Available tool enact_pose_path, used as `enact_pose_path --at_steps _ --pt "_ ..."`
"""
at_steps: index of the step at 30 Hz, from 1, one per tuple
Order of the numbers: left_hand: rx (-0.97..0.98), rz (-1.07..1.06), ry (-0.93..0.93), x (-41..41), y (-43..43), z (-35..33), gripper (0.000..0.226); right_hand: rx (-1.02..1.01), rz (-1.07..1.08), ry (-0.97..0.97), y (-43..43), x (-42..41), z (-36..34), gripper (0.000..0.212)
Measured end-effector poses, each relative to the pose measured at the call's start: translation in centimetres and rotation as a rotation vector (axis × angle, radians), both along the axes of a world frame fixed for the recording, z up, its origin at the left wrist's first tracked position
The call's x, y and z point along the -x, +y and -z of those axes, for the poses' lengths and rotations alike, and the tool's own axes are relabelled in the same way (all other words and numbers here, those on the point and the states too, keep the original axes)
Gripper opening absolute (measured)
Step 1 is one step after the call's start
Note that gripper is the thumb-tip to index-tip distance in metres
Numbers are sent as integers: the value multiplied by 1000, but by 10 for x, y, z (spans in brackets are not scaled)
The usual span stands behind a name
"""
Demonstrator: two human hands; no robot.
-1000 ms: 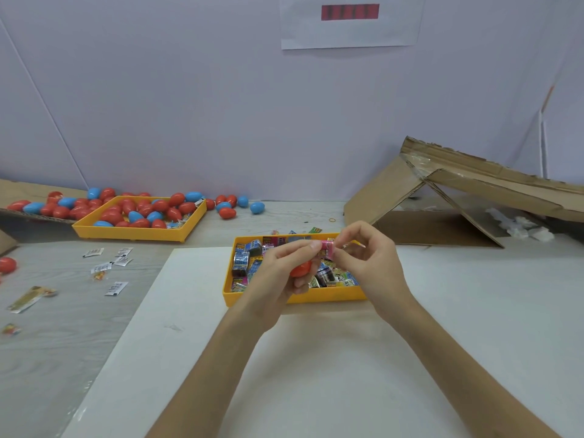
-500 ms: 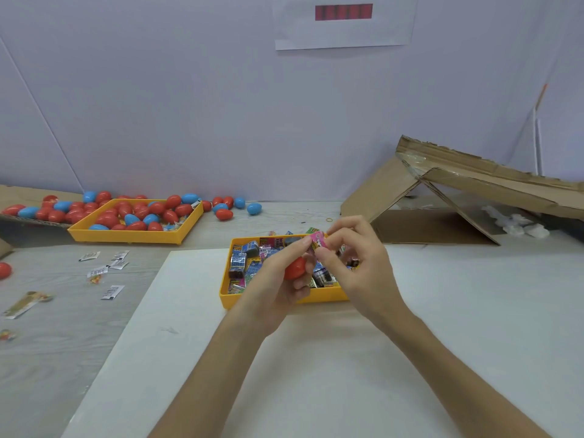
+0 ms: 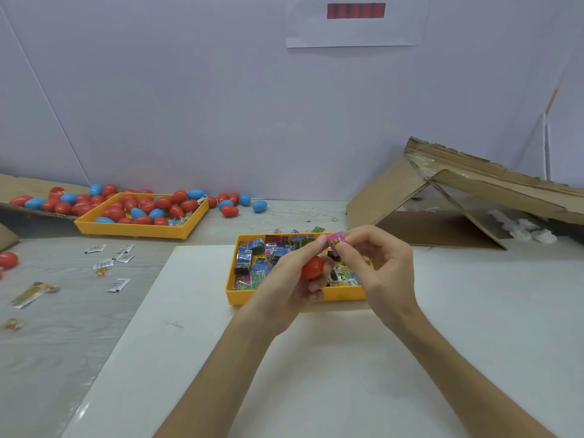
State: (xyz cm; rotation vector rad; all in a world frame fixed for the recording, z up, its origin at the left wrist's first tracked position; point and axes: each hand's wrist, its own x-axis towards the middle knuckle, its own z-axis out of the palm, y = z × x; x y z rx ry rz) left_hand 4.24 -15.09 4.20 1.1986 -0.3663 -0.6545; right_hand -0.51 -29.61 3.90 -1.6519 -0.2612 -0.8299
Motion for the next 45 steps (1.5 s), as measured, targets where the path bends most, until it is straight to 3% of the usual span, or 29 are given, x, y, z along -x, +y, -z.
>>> enact_pose_path --at_steps 9,17,26,35,41,45 --pt "56 -75 20 -3 2 1 61 -104 -165 230 -8 -12 -2 21" --pt "-27 -90 -17 -5 1 1 39 -102 -201 172 -15 -9 -3 9" --pt "7 -63 16 -3 2 -3 57 -140 -187 278 -17 -11 -3 14" --pt "35 -76 12 -9 9 -3 46 -149 -256 317 -18 -12 -3 9" --pt "-16 -200 15 -9 8 0 40 -170 -287 409 -23 -12 -7 35" --pt "-6 -160 -2 -9 7 -1 42 -197 -252 395 -25 -12 -9 34"
